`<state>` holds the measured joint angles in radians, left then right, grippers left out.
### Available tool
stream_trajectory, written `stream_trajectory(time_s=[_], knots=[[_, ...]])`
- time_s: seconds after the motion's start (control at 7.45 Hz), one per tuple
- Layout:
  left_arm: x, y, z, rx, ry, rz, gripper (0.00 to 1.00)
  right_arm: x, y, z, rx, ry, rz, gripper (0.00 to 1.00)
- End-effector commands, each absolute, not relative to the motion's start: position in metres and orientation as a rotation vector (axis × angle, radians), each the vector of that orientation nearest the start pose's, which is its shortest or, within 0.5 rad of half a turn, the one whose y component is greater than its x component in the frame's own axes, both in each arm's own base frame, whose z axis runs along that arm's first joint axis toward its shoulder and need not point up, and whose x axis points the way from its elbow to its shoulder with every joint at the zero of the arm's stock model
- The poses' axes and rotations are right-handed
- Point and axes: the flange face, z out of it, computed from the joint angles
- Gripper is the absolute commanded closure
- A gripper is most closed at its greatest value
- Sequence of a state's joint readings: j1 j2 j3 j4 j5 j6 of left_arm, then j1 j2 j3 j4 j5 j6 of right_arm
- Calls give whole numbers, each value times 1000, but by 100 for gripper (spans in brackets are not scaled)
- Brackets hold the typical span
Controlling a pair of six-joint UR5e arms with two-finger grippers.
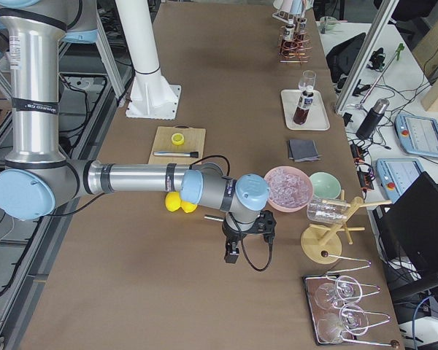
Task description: Take tea from basket to plate
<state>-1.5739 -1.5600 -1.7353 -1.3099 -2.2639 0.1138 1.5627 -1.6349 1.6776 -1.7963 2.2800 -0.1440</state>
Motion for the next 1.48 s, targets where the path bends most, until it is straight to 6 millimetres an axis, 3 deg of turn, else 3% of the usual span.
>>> stream_trajectory(time_s=[0.0,0.81,1.34], knots=[[-71,-474,616,-63,699,70,2,65,-450,660,-122,-718,-82,0],[-70,-478,617,-36,696,81,2,65,-453,656,-112,-717,-87,0],[-70,-477,629,-52,699,78,2,71,-459,651,-57,-714,-91,0]])
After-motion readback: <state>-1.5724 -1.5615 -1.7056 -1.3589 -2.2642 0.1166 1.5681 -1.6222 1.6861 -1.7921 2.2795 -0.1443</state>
